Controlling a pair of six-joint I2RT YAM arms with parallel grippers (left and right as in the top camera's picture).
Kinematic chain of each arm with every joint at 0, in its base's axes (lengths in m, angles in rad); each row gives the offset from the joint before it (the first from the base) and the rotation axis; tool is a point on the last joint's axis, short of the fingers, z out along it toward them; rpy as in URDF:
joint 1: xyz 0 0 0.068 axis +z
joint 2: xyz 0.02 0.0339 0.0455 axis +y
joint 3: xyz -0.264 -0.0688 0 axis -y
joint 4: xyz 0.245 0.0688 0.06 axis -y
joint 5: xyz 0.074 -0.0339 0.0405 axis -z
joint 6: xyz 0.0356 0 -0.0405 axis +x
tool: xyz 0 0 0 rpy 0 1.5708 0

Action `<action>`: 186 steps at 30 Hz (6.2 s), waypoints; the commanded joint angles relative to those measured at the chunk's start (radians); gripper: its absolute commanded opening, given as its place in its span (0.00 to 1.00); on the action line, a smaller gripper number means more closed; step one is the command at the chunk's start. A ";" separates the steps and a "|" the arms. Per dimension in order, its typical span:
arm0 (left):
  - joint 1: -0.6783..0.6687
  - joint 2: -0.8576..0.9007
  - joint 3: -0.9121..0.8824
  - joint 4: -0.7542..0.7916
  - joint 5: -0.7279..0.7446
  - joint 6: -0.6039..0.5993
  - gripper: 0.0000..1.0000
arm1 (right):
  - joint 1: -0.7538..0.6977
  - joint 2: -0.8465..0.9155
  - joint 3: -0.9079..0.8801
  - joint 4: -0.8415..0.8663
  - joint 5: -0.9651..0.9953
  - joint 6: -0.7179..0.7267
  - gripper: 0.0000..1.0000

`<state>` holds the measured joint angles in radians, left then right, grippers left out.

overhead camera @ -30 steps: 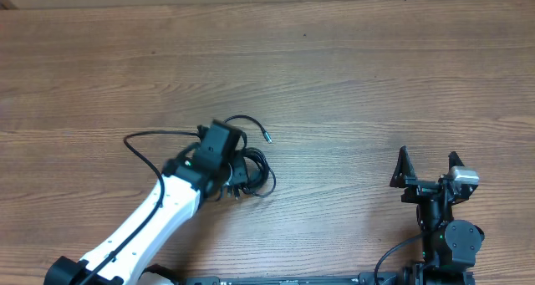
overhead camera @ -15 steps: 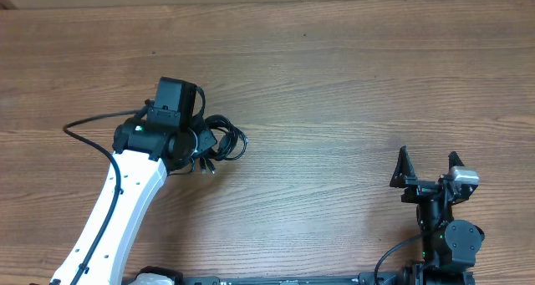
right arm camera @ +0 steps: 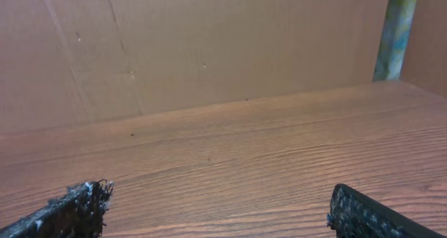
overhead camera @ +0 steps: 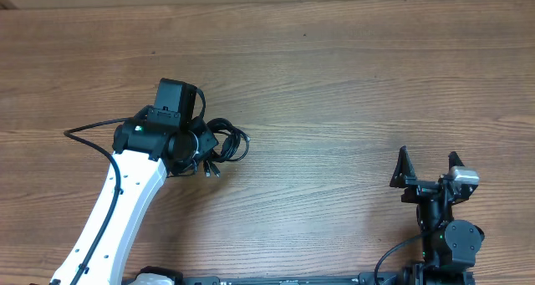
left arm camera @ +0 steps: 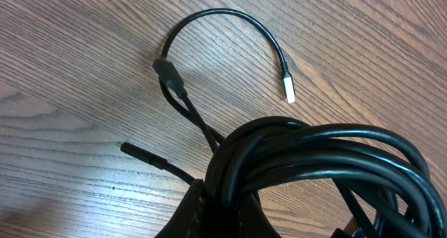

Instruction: Untangle cables

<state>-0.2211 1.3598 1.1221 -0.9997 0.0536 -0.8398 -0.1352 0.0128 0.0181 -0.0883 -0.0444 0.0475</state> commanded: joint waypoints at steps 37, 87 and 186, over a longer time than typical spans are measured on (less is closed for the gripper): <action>-0.082 0.002 0.025 0.078 0.355 0.308 0.04 | 0.005 -0.010 -0.010 0.027 -0.084 0.035 1.00; -0.550 0.116 0.026 0.594 0.310 0.798 0.04 | 0.005 -0.010 -0.010 0.034 -0.900 1.318 0.54; -0.062 0.190 0.025 0.296 -0.065 0.067 0.36 | 0.469 1.325 0.804 -0.460 -0.629 0.475 0.25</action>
<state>-0.2752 1.5555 1.1271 -0.7288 0.1013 -0.8768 0.3344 1.3449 0.8227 -0.5529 -0.6975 0.5304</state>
